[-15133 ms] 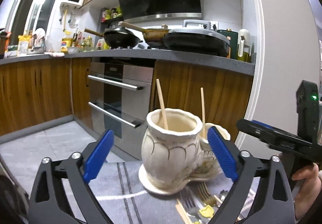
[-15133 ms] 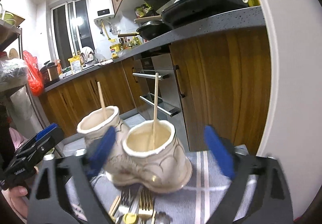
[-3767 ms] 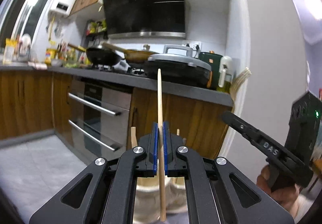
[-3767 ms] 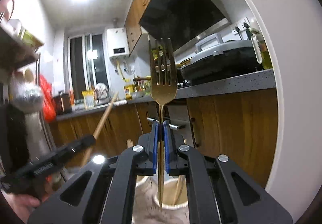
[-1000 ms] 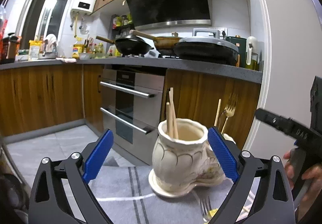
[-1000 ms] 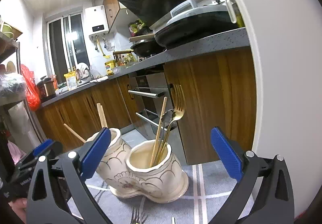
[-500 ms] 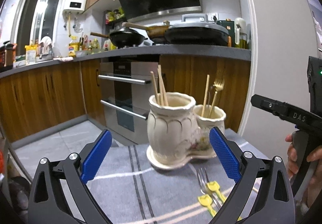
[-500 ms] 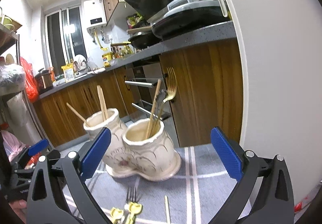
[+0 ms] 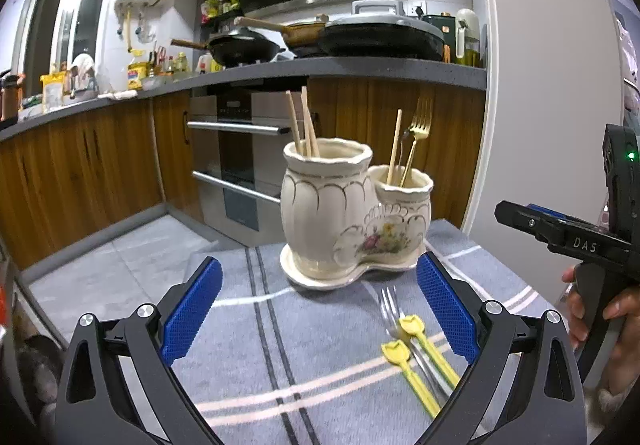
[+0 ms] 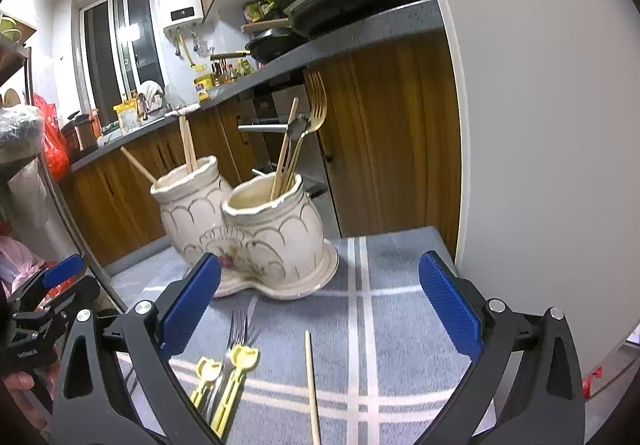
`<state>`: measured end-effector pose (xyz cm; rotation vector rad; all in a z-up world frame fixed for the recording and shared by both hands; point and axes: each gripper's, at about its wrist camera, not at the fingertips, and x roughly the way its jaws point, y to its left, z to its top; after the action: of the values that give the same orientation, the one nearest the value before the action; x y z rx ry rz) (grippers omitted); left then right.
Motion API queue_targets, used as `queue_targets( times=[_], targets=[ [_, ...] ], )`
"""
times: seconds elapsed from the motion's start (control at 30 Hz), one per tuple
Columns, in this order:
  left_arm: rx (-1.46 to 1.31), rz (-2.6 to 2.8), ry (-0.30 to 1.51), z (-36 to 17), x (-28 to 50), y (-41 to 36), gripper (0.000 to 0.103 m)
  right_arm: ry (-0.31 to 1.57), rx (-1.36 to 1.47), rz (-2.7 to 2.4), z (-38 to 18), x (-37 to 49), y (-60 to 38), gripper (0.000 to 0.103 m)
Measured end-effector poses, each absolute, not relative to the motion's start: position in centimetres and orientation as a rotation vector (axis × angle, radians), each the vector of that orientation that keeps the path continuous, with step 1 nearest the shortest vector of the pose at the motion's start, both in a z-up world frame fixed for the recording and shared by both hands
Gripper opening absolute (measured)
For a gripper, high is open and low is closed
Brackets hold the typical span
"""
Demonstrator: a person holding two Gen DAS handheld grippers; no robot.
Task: Organize utensils
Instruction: 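Move both tools back down to the yellow-handled spoons on the cloth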
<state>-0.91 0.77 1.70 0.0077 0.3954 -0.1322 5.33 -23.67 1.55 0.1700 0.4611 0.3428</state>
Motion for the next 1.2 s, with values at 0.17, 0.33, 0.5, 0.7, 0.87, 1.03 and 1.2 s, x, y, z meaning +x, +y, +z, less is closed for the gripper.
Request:
queue_targets(
  times=[0.17,0.33,0.5,0.7,0.87,1.03,1.2],
  targets=[
    [0.006,-0.140,0.440,0.9,-1.0,0.7,0.097,0.510,0.164,0.366,0.4,5.1,-23.3,0.098],
    [0.022,-0.140,0.504,-0.2,-0.7,0.4,0.097,0.556,0.142,0.387,-0.3,5.0,-22.9,0.098],
    [0.015,-0.175,0.618,-1.6,0.1,0.0,0.097,0.565,0.136,0.392,-0.4,4.9,-22.9,0.098],
    [0.034,-0.212,0.710,-3.1,0.6,-0.9,0.097,0.582,0.130,0.384,-0.6,5.2,-22.8,0.098],
    [0.053,-0.200,0.760,-3.8,1.0,-1.2,0.097,0.629,0.103,0.399,-1.1,5.5,-22.5,0.098],
    [0.046,-0.217,0.776,-3.9,1.0,-1.1,0.096,0.645,0.041,0.419,-1.3,5.2,-21.5,0.096],
    [0.067,-0.231,0.803,-4.3,1.1,-1.6,0.095,0.670,0.007,0.422,-1.7,5.1,-21.2,0.085]
  ],
)
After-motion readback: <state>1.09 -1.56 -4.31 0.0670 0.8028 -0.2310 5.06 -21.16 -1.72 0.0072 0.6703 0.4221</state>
